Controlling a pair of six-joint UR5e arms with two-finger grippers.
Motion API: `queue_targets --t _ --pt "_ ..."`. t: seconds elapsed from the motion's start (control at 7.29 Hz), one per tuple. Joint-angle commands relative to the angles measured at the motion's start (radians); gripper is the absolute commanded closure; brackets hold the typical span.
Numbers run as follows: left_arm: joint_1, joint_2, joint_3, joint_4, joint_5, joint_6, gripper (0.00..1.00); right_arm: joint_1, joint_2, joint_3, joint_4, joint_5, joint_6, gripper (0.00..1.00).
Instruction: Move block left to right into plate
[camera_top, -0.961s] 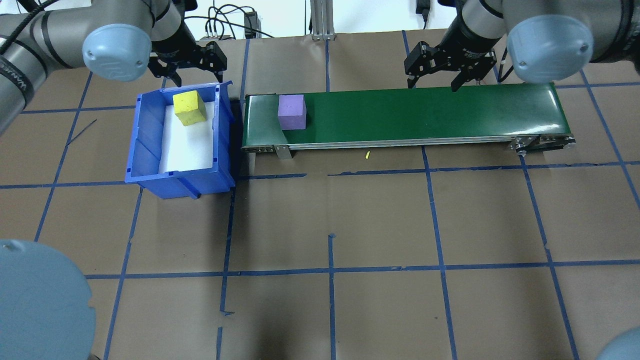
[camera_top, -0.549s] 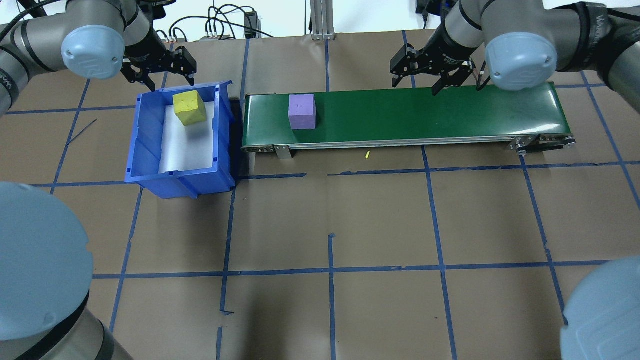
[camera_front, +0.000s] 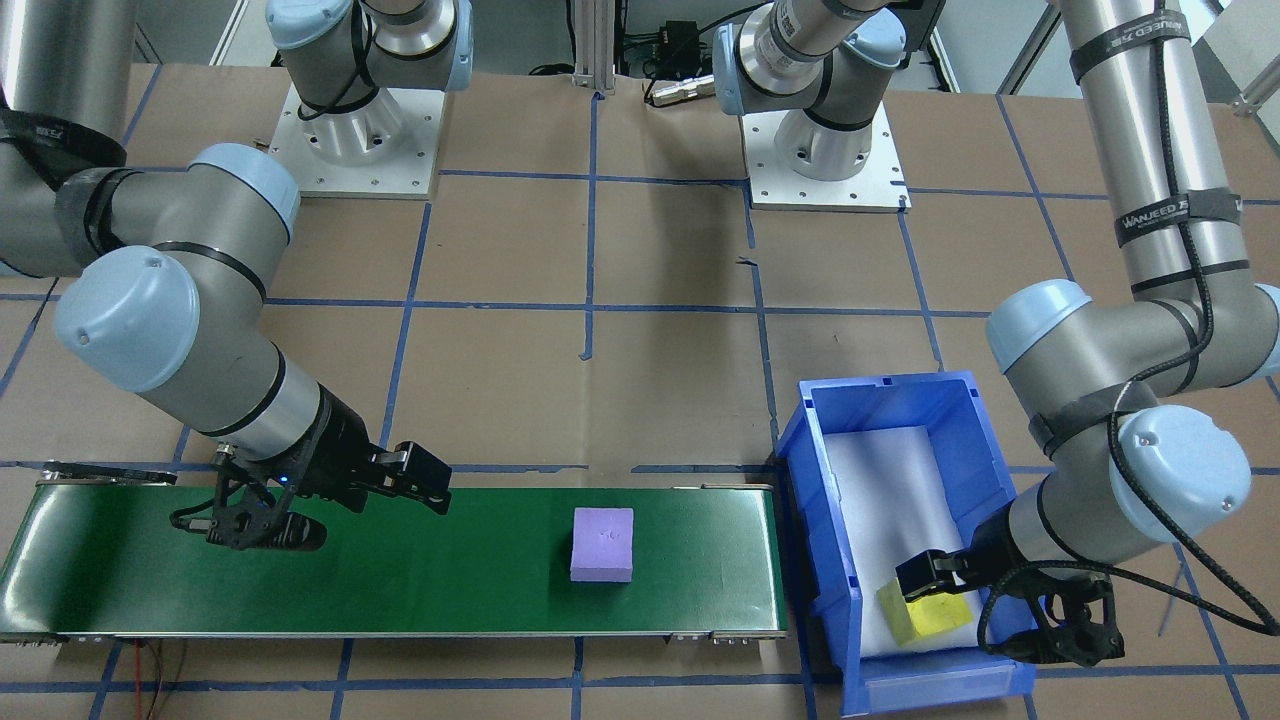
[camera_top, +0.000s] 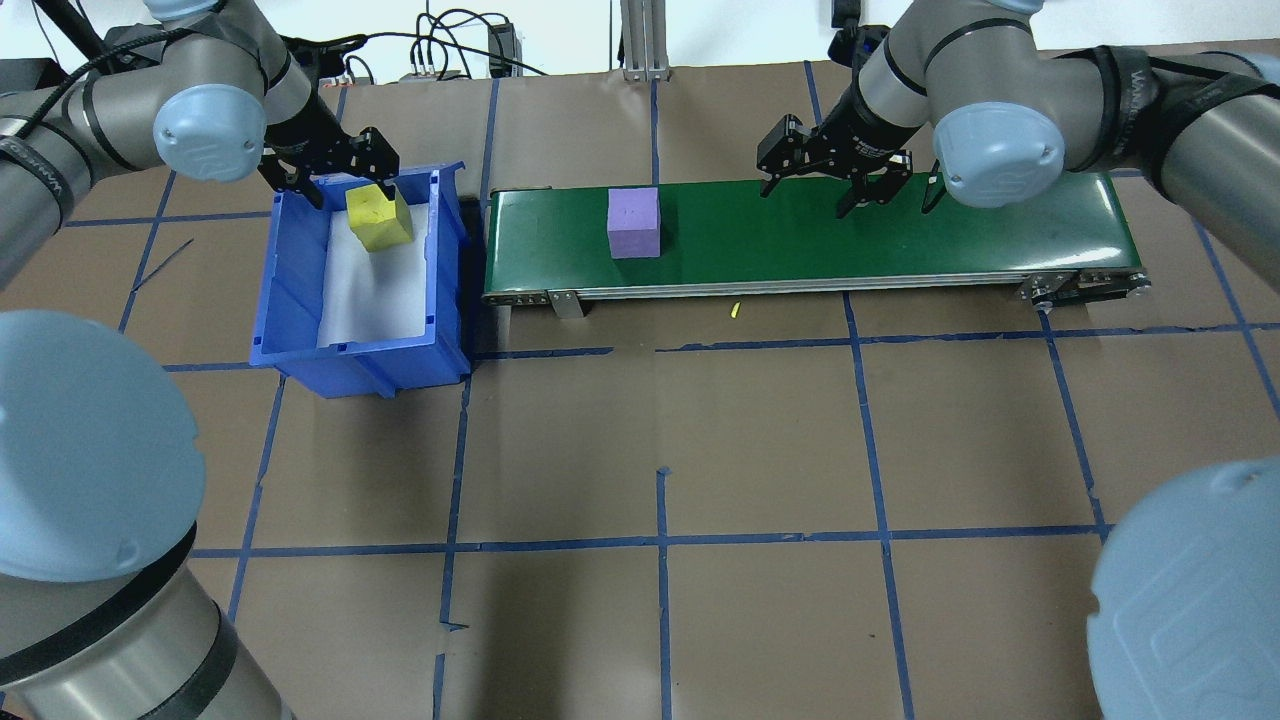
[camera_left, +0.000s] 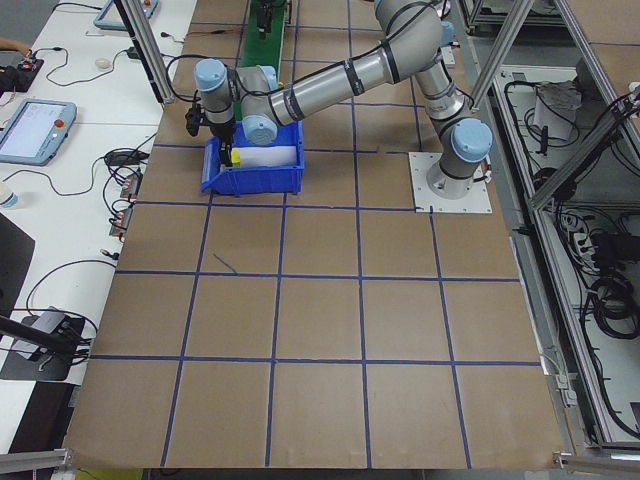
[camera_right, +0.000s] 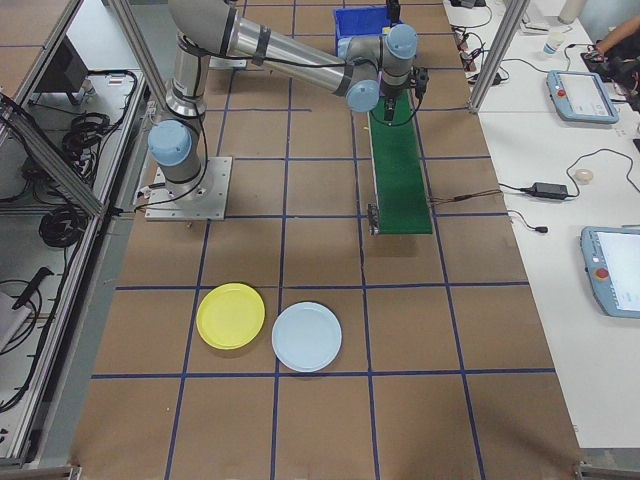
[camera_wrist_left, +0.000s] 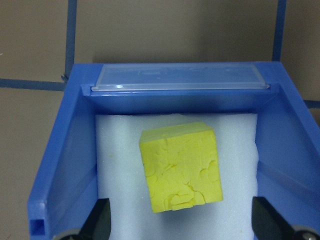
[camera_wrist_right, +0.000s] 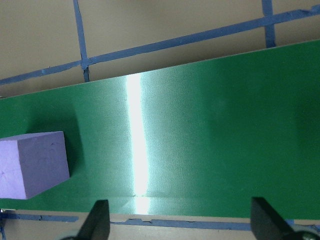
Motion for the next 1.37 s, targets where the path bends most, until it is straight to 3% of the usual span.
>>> queue_targets --t 0.0,0.14,0.27,0.41,0.55,0.69,0.96,1.24 --pt "0.000 -0.037 -0.009 0.032 -0.003 -0.017 0.00 0.001 0.011 0.001 -0.004 0.019 0.008 0.02" --pt "0.000 -0.045 -0.009 0.039 -0.003 -0.020 0.00 0.001 0.011 0.001 -0.004 0.020 0.008 0.02" --pt "0.000 -0.051 -0.019 0.041 -0.005 -0.025 0.10 0.001 0.014 0.003 -0.004 0.020 0.008 0.02" --pt "0.000 -0.051 -0.021 0.062 -0.005 -0.025 0.24 0.001 0.014 0.003 -0.005 0.020 0.008 0.02" --pt "0.000 -0.051 -0.021 0.062 -0.005 -0.028 0.48 0.001 0.014 0.003 -0.005 0.020 0.008 0.02" --pt "0.000 -0.042 -0.019 0.062 -0.006 -0.032 0.62 0.001 0.014 0.003 -0.005 0.020 0.008 0.02" --pt "-0.006 0.025 -0.016 0.034 -0.003 -0.055 0.65 0.001 0.017 0.003 -0.007 0.027 0.009 0.02" --pt "-0.022 0.177 -0.025 -0.167 0.002 -0.058 0.65 0.001 0.029 0.001 -0.022 0.040 0.008 0.02"
